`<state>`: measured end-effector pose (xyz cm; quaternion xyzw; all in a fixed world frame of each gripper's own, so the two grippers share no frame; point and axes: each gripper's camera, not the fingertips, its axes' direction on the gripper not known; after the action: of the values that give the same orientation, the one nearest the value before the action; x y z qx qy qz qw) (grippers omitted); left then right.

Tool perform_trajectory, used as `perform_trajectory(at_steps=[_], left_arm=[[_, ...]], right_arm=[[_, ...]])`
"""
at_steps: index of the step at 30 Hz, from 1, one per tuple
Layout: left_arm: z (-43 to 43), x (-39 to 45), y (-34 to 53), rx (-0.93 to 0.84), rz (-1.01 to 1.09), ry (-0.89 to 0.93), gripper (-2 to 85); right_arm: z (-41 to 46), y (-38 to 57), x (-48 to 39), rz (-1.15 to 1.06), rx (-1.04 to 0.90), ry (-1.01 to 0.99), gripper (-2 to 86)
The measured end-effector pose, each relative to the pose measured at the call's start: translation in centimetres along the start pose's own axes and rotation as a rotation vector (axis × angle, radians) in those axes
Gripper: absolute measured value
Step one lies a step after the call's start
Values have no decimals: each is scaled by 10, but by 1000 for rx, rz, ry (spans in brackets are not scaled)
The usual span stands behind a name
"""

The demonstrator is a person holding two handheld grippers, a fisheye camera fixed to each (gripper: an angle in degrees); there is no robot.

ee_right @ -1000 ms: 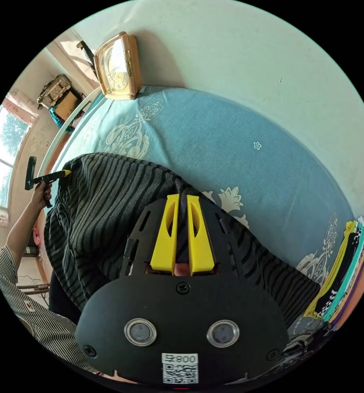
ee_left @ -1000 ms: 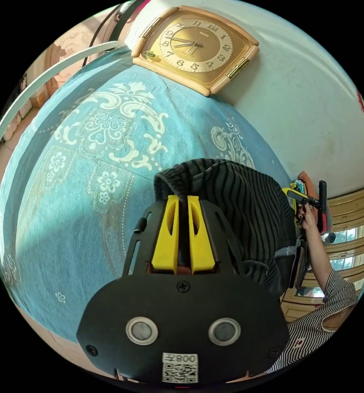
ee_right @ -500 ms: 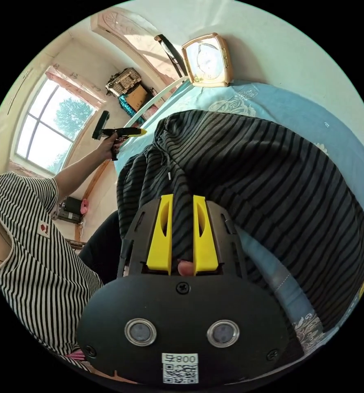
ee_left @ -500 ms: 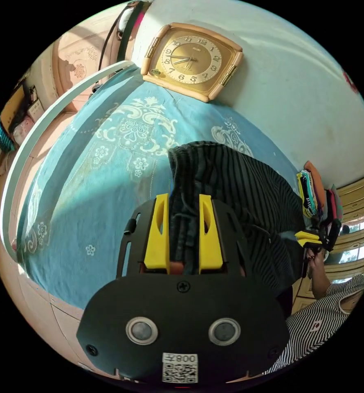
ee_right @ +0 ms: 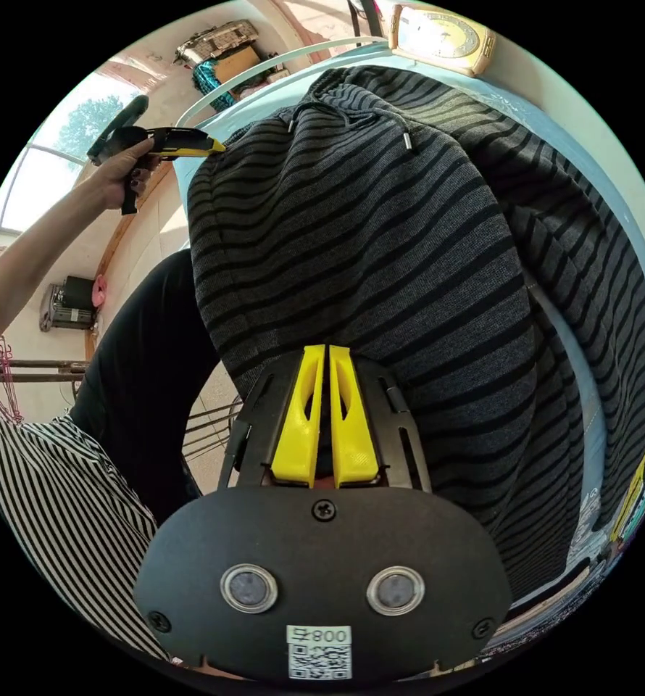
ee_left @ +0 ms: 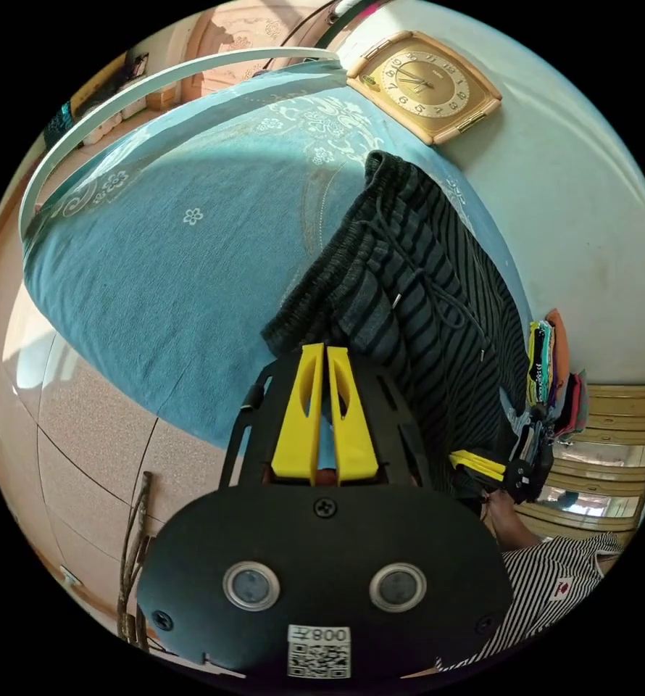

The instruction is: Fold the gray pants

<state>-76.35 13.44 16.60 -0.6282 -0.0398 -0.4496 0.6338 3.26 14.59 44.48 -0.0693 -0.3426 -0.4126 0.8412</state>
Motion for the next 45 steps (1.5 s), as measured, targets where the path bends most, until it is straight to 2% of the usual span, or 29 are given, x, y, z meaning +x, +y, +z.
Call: perform_trajectory(at_steps=[3,7,10,12,16,18,21,23,25,29,36,42,45], left_arm=[[-8,9,14,44,32,-9,10],[-4,13,41,87,16,-43,6],[30,11,55,14,-75,-49,10],[36,18,62,74,-111,-2,15],[32,66,72,267,-81,-159,38],[35,97,72,315,2,-142,52],[65,174,62,279,281,-2,67],[114,254,52,143,545,114,76],[155,314,48,33,721,163,84],[232,424,47,-104,1050,51,94],[322,503,47,-277,1194,-209,70],[348,546,44,-257,1193,-206,25],[338,560,31,-164,1105,-103,20]], right_arm=[[-8,12,2,-4,-2,-153,10],[-19,31,-21,-67,10,-115,5],[-3,42,-15,-36,-14,-119,5],[-10,50,1,26,6,-216,5],[-51,93,51,199,170,-352,1],[-74,123,84,328,265,-343,1],[-116,185,151,559,443,-274,11],[-146,233,205,745,528,-152,30],[-168,265,242,873,564,-81,68],[-214,316,294,1032,601,84,93],[-218,333,352,1072,448,54,86],[-246,340,368,1037,413,29,21],[-291,341,376,972,483,2,9]])
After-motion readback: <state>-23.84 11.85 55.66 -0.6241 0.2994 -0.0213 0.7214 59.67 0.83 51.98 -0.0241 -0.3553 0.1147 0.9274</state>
